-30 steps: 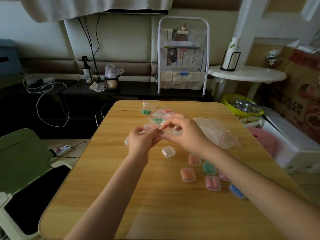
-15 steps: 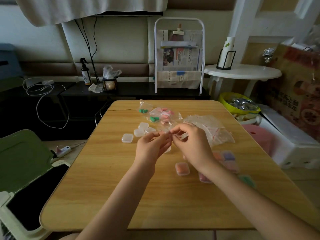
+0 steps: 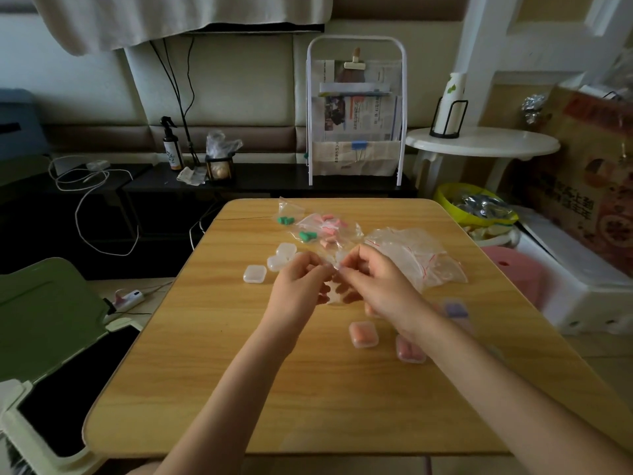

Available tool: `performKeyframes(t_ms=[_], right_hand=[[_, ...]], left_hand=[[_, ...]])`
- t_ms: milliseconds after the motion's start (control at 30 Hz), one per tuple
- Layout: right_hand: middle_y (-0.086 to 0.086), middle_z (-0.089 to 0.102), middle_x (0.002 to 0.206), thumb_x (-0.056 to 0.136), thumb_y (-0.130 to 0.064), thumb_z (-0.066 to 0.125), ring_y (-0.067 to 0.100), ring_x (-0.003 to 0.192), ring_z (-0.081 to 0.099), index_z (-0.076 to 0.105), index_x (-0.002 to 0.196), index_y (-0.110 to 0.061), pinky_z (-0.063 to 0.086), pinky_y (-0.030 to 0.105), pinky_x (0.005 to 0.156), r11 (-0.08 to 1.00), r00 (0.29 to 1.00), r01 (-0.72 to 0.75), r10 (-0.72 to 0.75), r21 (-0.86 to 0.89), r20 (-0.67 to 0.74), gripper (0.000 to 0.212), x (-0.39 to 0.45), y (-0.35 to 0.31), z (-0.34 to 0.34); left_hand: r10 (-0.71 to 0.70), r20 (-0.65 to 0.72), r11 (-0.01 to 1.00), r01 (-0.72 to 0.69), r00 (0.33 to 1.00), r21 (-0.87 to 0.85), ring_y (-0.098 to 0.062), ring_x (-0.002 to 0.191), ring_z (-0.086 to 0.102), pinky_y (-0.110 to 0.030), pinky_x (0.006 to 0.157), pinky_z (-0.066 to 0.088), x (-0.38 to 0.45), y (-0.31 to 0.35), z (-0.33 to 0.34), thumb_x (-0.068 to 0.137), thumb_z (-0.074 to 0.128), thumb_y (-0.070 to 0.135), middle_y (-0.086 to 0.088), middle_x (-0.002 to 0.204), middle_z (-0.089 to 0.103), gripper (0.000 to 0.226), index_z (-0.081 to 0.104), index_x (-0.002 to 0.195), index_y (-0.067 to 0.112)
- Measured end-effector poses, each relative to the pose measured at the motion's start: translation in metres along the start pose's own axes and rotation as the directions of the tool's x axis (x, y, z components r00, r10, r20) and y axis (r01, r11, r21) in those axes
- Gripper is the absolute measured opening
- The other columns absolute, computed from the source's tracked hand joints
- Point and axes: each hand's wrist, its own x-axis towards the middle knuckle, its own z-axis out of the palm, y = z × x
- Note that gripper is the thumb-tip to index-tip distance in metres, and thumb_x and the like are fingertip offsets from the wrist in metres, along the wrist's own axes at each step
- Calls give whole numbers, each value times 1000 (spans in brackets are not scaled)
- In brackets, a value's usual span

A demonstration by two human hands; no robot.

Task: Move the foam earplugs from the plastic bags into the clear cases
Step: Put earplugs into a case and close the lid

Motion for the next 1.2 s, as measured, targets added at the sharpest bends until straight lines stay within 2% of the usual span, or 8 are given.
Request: performKeyframes(t_ms=[100,233,500,800,967,1033,1100,1200], right_hand=[[-7,52,65,99,-20,47,5,56,45,46,79,-18,38,23,55,932,976,215,-215,-293,32,20,-1,1,6],[-4,47,56,99,-14,43,9,51,40,42,66,-25,33,27,52,888,943,323,-332,-326,32,35,-3,3,5],[-12,41,47,101,-13,41,2,46,36,42,65,-14,30,16,48,987,983,161,-159,17,-87,36,0,7,13],[-4,42,56,95,-13,46,9,48,35,36,66,-24,25,25,47,871,900,192,-340,-453,-273,33,3,13,11],[-9,51,92,93,-13,55,7,77,50,52,92,-15,45,21,59,650,833,413,-553,-638,-24,4,0,14,1],[-7,52,107,91,-8,57,8,95,50,62,96,-14,47,21,68,546,812,461,-578,-700,83,9,4,19,0],[-3,56,114,90,-4,54,12,102,53,66,96,-12,48,25,72,612,855,415,-515,-673,58,15,7,21,2],[-1,56,83,88,-8,44,10,70,52,57,73,-9,41,23,62,879,958,257,-285,-402,-12,20,9,19,4]], left_hand=[[140,-60,982,-130,988,135,-16,63,46,-30,60,42,-1,2,8,92,44,7,0,67,51,19,48,73,10],[304,-48,915,-277,951,294,-7,52,37,-27,52,32,-2,0,16,98,41,14,8,57,44,30,42,68,11],[388,29,822,-360,921,442,-4,51,49,-16,46,34,-4,-4,16,101,35,14,3,59,54,32,44,70,12],[393,20,761,-337,919,555,-12,50,32,-25,47,24,-15,-3,18,97,42,18,1,58,41,34,33,64,19],[387,-89,760,-263,918,594,-15,48,35,-28,46,25,-4,-6,6,100,41,26,-2,58,46,34,42,69,12],[422,-85,754,-297,903,586,-15,49,41,-29,46,29,-6,-5,6,100,42,27,-2,61,51,32,46,74,10],[483,-18,710,-379,876,594,-12,49,42,-27,46,29,-11,-4,10,100,42,28,2,59,50,30,44,74,15],[526,148,643,-505,838,575,-11,51,37,-25,49,25,-18,-2,15,100,43,26,8,57,42,32,36,69,24]])
